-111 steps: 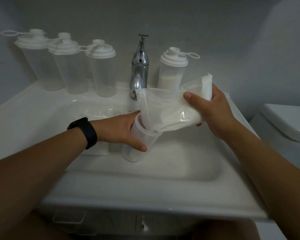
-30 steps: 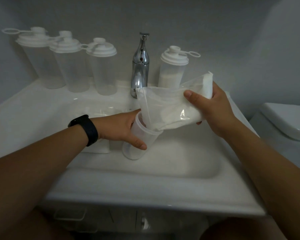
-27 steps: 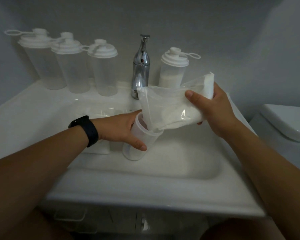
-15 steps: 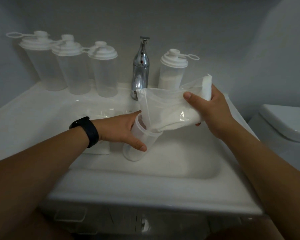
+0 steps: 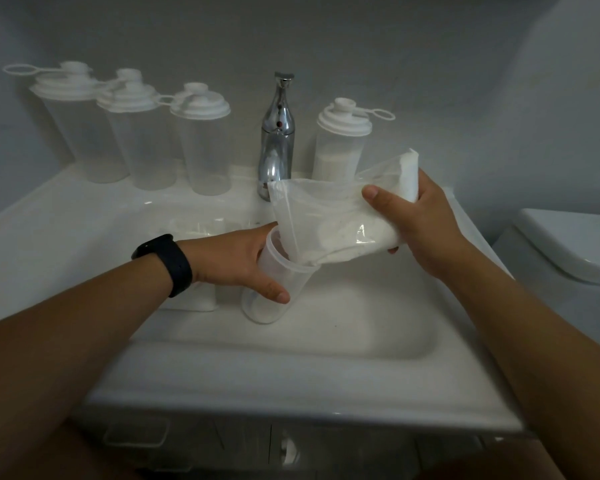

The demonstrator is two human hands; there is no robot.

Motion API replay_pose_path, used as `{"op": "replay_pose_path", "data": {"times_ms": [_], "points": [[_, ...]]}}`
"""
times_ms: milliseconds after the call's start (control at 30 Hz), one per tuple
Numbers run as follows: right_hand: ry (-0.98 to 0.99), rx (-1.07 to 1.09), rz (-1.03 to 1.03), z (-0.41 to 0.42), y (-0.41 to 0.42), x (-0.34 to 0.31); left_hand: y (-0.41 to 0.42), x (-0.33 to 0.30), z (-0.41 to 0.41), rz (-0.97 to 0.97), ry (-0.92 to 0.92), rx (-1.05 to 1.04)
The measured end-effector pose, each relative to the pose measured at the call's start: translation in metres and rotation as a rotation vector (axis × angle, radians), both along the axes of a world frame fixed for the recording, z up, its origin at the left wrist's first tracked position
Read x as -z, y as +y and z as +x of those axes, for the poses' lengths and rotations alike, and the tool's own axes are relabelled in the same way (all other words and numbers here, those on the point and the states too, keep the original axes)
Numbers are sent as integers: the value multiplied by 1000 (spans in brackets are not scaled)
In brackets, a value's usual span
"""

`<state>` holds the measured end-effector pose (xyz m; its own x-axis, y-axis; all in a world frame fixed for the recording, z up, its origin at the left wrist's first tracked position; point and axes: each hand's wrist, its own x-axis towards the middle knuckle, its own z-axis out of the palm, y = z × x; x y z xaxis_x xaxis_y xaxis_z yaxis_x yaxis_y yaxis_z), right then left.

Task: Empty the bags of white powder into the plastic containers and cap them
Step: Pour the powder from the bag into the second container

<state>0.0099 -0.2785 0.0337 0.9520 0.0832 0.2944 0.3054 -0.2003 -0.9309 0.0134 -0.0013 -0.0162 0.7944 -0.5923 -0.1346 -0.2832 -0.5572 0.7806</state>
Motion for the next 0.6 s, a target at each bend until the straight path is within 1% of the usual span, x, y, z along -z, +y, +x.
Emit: {"op": "replay_pose_path", "data": {"times_ms": [600], "points": [[-4, 4, -20, -3, 1, -4, 0, 1, 0, -7, 6, 3]]}}
